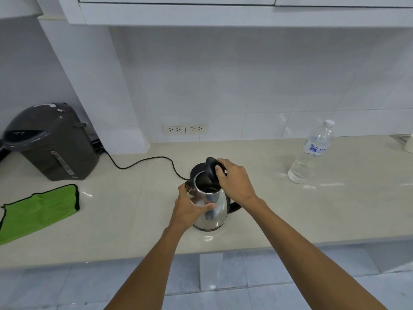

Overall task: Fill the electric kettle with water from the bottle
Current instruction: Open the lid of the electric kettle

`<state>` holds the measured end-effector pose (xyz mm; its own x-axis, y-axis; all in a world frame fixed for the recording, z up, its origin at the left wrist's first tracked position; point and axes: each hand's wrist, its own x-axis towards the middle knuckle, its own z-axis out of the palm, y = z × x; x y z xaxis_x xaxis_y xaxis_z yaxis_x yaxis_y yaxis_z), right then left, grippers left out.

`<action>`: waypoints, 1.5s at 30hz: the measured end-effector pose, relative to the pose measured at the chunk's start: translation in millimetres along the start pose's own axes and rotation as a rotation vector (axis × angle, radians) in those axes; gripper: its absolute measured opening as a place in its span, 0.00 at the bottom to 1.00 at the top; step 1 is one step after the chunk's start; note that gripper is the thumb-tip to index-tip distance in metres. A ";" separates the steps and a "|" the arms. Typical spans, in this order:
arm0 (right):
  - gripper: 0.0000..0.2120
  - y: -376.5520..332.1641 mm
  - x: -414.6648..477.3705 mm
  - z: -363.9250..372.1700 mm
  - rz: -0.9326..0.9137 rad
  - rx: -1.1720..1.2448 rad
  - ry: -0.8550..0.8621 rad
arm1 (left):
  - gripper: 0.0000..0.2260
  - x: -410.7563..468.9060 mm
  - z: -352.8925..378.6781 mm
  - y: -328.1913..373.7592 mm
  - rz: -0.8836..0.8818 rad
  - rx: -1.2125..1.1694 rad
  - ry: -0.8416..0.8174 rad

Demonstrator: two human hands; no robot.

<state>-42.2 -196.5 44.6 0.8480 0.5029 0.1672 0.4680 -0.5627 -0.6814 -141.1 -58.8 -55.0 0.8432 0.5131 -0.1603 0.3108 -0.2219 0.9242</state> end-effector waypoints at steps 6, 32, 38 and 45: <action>0.16 12.3 -2.7 -12.5 0.051 0.154 0.028 | 0.45 -0.1 -0.5 -2.6 0.009 0.008 0.023; 0.09 60.6 -27.9 -19.1 0.437 1.095 0.209 | 0.44 -3.1 -0.4 0.6 -0.028 0.008 0.025; 0.10 70.0 -30.8 -15.1 0.482 1.258 0.200 | 0.42 -5.7 0.4 2.8 -0.020 -0.001 0.044; 0.11 72.7 -32.5 -10.4 0.499 1.383 0.211 | 0.42 -7.7 1.8 4.3 -0.028 0.001 0.053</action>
<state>-33.2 -260.6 -3.0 0.9223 0.2799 -0.2665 -0.3739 0.4716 -0.7986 -145.5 -65.1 -50.5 0.8099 0.5620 -0.1677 0.3345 -0.2077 0.9192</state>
